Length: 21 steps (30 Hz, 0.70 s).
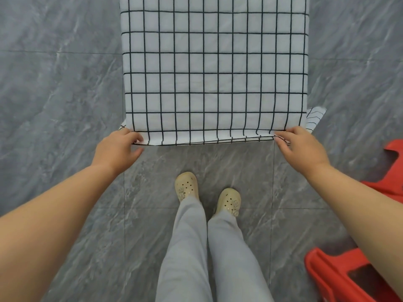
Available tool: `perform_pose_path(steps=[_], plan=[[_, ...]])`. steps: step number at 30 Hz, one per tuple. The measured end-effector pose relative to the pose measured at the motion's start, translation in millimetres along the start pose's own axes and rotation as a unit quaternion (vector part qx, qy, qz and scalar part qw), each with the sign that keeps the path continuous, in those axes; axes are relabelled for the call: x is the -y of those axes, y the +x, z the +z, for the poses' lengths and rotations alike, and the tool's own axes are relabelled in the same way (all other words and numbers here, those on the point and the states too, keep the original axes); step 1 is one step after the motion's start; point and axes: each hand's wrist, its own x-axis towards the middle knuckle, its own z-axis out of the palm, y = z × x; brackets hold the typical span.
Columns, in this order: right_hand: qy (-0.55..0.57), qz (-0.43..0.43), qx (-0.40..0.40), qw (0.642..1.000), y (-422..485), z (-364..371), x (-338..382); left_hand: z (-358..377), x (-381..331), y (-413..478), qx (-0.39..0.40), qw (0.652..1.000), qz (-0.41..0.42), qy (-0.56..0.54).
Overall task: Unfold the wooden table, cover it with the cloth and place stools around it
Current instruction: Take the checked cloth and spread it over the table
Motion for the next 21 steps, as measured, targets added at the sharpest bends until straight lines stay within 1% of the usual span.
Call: perform_pose_path(steps=[3,6,8,10,12,14,16,18,21], plan=[[0.009,0.01,0.019,1.0,2,0,-1,1,1,-2,0.041,0.998,-0.028,-0.043],[0.008,0.017,0.03,0.999,4,-1,-2,2,2,-4,0.053,0.997,-0.026,-0.042],[-0.011,0.018,0.03,0.999,3,-1,0,2,1,-8,0.025,0.999,-0.004,-0.021],[-0.028,0.017,0.004,0.999,3,-1,2,3,-1,-11,-0.022,1.0,0.01,0.003],[-0.026,0.046,-0.024,0.998,4,-2,2,5,-2,-12,-0.039,0.999,-0.024,0.009],[-0.026,0.089,-0.022,0.995,5,-2,0,9,-2,-13,-0.016,0.997,-0.069,0.012],[-0.042,0.12,0.002,0.992,4,0,-4,14,0,-15,0.003,0.997,-0.077,0.02],[-0.051,0.134,0.021,0.989,1,4,-7,18,1,-17,0.01,0.997,-0.076,0.013],[-0.045,0.131,0.035,0.99,-3,10,-10,23,1,-18,0.029,0.995,-0.099,0.002]])
